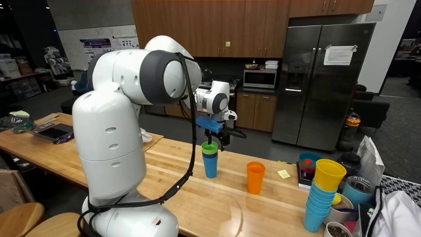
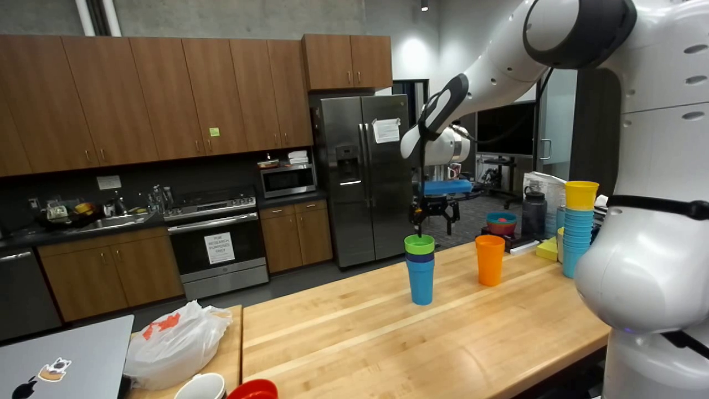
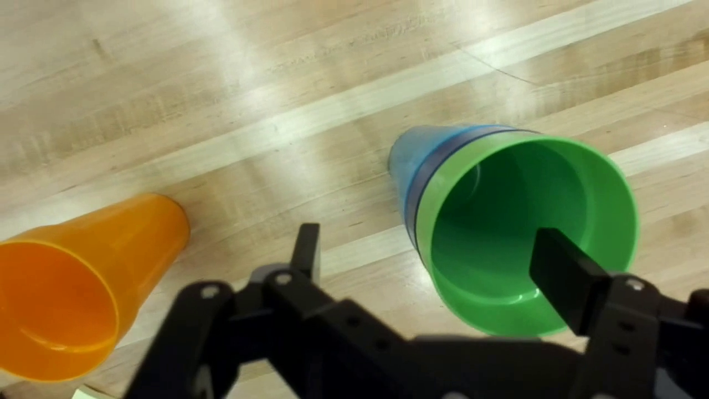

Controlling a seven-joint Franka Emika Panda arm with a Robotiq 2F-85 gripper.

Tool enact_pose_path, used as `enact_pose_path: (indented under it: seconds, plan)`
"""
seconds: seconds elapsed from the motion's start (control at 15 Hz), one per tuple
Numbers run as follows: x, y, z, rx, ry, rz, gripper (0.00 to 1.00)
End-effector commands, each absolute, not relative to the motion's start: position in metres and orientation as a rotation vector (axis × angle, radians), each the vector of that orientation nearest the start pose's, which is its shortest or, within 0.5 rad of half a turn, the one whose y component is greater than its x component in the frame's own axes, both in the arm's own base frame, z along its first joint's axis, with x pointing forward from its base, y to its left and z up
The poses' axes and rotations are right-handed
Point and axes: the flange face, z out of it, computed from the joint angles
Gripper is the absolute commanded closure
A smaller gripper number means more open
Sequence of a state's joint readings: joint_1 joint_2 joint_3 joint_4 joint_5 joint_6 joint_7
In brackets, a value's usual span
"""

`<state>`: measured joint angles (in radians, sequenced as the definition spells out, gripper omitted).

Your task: Pick up the orange cup from the stack of cups to the left and put it on the table, pick up the green cup from the stack of cups to the left and put it on the table, pick up the navy blue cup from the stack of cups to the left and put it on the table

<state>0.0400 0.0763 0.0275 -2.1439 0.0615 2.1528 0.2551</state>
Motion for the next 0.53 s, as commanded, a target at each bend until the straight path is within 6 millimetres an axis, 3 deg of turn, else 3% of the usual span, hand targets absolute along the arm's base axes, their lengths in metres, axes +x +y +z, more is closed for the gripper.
enact_pose_path:
  seconds: [0.0, 0.07, 0.13, 0.47]
  plan:
    - [0.5316, 0.0309, 0.3639, -3.088, 0.324, 0.128, 0.14]
    - [0.5310, 0.0305, 0.3620, -3.089, 0.326, 0.135, 0.18]
    - [0.5310, 0.0286, 0.3612, -3.087, 0.324, 0.143, 0.37]
    - [0.5298, 0.0296, 0.3585, -3.093, 0.322, 0.155, 0.75]
